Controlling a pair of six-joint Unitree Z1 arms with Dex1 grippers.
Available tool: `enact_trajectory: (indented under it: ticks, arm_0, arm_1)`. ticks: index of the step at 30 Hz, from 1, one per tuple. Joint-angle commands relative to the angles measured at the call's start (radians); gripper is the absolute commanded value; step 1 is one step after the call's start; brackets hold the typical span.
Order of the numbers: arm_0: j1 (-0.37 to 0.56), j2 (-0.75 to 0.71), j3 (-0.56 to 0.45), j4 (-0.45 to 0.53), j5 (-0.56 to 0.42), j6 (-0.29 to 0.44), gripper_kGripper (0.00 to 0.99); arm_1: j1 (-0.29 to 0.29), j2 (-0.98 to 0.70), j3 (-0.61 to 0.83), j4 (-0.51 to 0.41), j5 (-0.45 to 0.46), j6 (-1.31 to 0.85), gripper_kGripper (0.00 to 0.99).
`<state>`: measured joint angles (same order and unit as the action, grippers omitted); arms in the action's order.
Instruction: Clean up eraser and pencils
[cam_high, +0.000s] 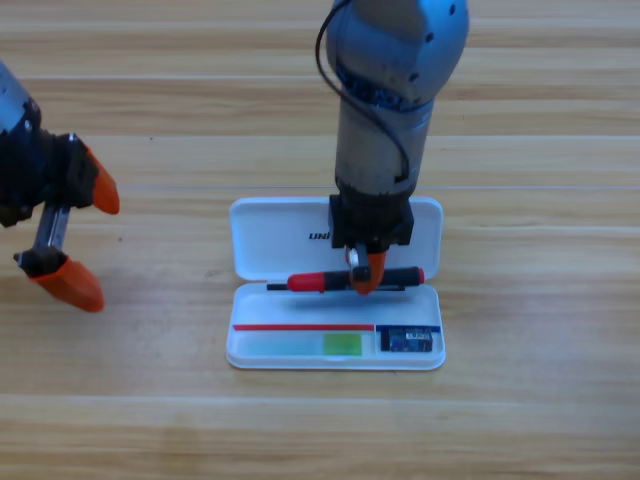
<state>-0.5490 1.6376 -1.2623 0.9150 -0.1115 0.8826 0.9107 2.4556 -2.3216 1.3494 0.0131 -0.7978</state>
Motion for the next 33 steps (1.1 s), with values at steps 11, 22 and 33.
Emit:
enact_trajectory:
  ticks: [11,22,33]
  arm_0:
    - [0.032,-0.002,0.029,-0.019,-0.02,0.018,0.99]
    - [0.035,0.008,0.052,-0.038,-0.022,0.019,0.99]
    - [0.142,0.053,0.035,-0.13,-0.076,0.024,0.99]
  arm_1:
    - [0.028,0.079,-0.001,0.027,0.008,0.023,0.0]
    - [0.051,-0.067,0.042,0.028,0.011,0.043,0.904]
    - [0.062,-0.469,0.232,0.02,0.119,0.043,0.919]
